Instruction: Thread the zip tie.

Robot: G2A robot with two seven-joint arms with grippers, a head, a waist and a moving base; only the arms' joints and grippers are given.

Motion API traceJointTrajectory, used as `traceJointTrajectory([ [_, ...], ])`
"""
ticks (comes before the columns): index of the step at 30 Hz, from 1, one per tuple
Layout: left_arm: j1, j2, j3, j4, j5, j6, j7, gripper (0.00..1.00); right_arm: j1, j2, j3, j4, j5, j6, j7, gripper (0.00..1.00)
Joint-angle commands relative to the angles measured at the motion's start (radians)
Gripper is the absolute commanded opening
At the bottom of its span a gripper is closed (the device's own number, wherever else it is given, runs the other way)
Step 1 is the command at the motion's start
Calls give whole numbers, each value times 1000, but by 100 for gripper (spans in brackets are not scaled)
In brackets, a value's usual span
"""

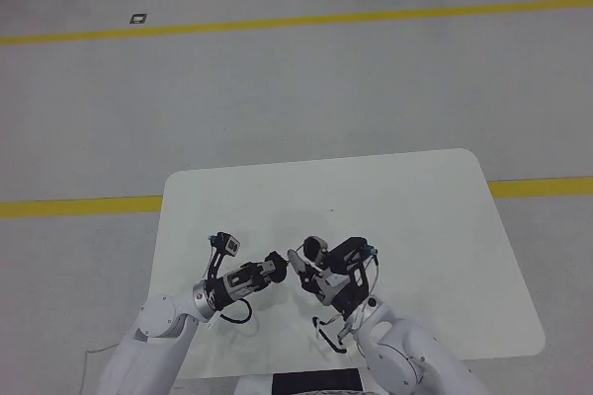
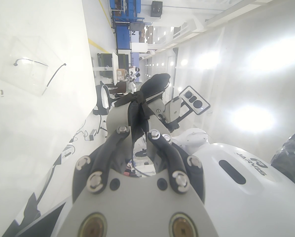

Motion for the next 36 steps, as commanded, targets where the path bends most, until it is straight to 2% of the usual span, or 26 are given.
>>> traceJointTrajectory([
  [1,0,0,0,0,0,0,0,0,-5,1,4,-3,-1,-3,-1,27],
  [3,0,0,0,0,0,0,0,0,-9,2,7,-5,0,-5,-2,24],
  [6,0,0,0,0,0,0,0,0,-11,2,9,-6,2,-10,-4,13],
  [12,0,0,0,0,0,0,0,0,-3,1,5,-2,16,-18,-1,4],
  [17,0,0,0,0,0,0,0,0,5,0,2,4,24,-18,6,5],
  [23,0,0,0,0,0,0,0,0,5,0,3,8,17,-7,12,16],
  [36,0,0,0,0,0,0,0,0,1,1,6,8,15,-11,27,13],
])
